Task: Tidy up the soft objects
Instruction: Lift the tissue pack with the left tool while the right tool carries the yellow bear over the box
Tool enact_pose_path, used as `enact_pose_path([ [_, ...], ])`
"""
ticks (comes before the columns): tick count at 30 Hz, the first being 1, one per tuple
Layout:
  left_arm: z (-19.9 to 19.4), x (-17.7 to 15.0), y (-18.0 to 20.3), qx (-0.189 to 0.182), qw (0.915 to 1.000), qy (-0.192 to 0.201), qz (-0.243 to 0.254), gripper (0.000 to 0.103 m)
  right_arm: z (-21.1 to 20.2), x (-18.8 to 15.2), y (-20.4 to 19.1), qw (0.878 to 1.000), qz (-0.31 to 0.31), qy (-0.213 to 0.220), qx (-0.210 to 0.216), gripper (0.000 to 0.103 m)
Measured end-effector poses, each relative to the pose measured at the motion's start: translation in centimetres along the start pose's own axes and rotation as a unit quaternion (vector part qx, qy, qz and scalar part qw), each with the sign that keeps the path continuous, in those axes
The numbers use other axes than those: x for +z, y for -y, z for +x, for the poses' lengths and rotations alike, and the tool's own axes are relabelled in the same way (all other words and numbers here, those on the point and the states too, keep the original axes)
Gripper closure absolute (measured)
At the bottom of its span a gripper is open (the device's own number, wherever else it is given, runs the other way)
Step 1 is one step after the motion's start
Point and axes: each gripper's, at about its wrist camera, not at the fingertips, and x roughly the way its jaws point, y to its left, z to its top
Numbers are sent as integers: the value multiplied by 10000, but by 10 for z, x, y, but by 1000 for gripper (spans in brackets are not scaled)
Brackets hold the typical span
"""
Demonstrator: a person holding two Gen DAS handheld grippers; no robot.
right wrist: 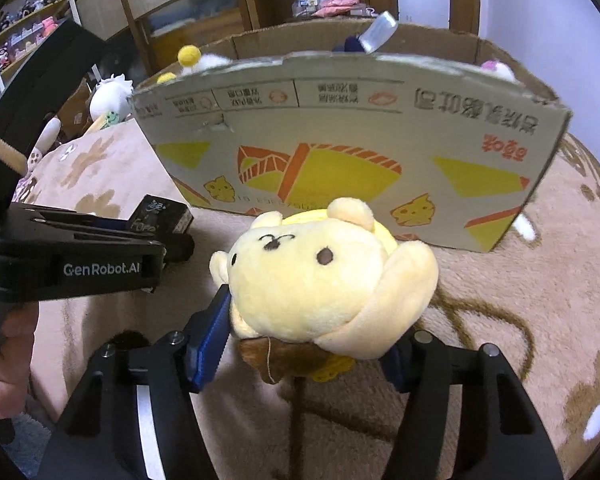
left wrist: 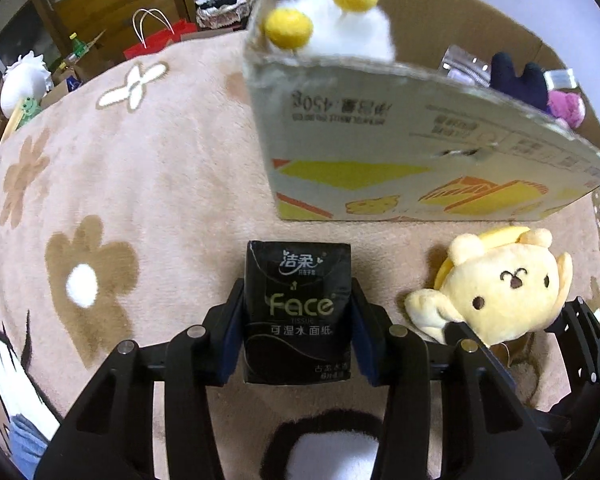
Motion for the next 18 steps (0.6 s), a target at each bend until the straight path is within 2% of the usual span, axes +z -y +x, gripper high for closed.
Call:
enact_pose_path([
  [18,-68,-19,-7,62,9953,931,-245,58,-66,-9,9,9965,127,601,-570,36],
])
